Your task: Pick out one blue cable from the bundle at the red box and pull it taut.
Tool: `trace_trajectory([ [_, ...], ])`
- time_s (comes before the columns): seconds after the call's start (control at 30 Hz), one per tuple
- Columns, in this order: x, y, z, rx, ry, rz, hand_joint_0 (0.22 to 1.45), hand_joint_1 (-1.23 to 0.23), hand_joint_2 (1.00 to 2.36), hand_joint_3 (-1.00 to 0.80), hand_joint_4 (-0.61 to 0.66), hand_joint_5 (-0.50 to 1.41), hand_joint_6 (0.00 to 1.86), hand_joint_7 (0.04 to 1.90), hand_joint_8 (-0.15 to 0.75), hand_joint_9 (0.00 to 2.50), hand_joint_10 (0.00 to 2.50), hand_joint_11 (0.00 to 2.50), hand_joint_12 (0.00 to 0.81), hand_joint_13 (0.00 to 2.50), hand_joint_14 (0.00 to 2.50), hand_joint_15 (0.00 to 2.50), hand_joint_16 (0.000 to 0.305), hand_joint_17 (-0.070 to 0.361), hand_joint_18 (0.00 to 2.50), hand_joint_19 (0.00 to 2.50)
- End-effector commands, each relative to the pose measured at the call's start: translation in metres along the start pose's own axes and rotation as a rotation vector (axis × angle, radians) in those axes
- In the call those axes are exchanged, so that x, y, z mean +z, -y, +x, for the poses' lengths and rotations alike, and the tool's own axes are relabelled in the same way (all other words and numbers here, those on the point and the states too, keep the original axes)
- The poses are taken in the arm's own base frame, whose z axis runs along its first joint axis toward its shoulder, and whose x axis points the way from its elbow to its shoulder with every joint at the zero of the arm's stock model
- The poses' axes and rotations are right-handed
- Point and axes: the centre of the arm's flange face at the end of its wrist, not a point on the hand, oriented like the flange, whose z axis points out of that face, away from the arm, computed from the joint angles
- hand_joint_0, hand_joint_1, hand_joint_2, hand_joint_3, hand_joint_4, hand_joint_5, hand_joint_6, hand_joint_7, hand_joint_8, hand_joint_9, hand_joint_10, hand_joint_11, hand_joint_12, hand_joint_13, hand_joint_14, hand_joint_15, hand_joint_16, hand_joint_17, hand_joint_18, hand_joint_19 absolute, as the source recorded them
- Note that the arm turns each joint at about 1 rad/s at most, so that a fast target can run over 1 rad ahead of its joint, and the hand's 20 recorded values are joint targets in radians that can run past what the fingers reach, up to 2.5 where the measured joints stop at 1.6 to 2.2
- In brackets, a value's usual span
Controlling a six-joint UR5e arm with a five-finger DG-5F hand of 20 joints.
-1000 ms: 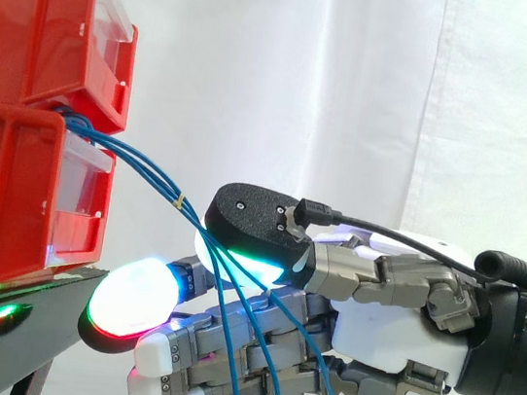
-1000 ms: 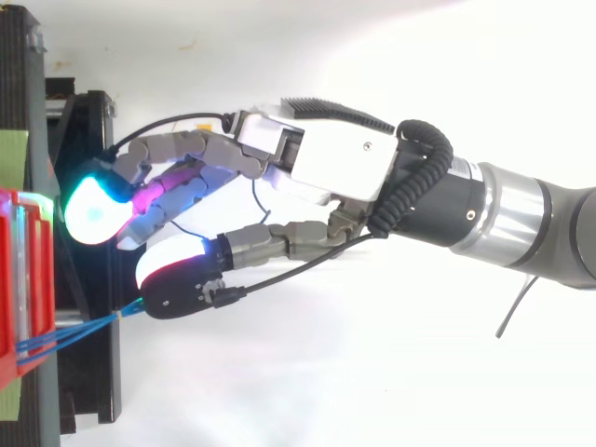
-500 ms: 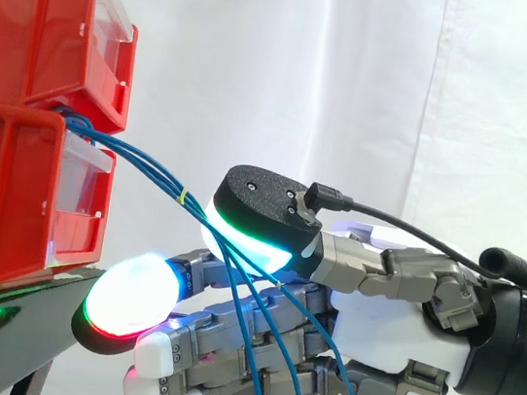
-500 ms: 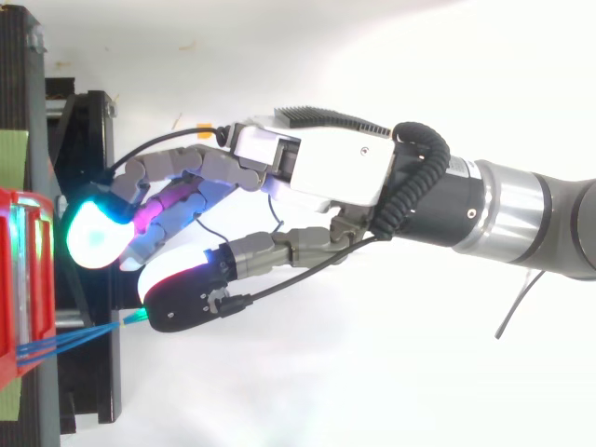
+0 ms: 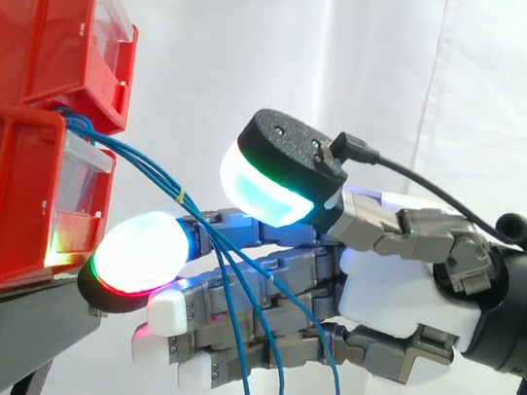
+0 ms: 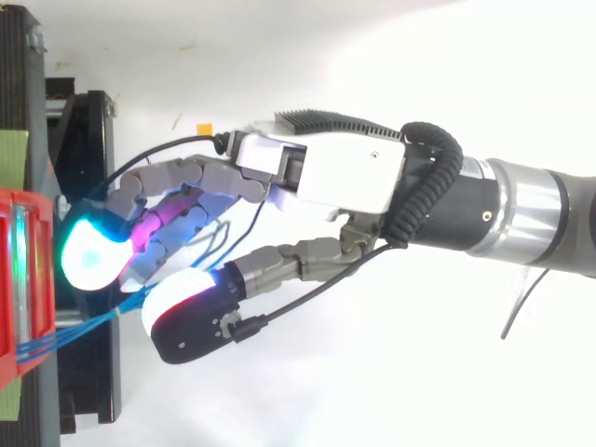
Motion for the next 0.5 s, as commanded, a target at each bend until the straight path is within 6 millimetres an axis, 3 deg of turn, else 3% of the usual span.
trace_trajectory([
  [0.0,-0.0011,-0.0019,0.0025,-0.002,-0.007,0.008,0.56,-0.53,1.0,-0.5,0.3,-0.13,0.5,0.84,0.278,0.9,0.01,0.24,0.366,0.71,0.01,0.3,0.046,0.103,0.49,0.54],
  [0.47,-0.0046,-0.0013,0.0104,0.021,-0.024,0.034,0.61,-0.63,1.01,-0.43,0.25,-0.1,0.5,1.09,0.277,0.93,0.01,0.3,0.365,0.73,0.01,0.32,0.045,0.102,0.52,0.56],
])
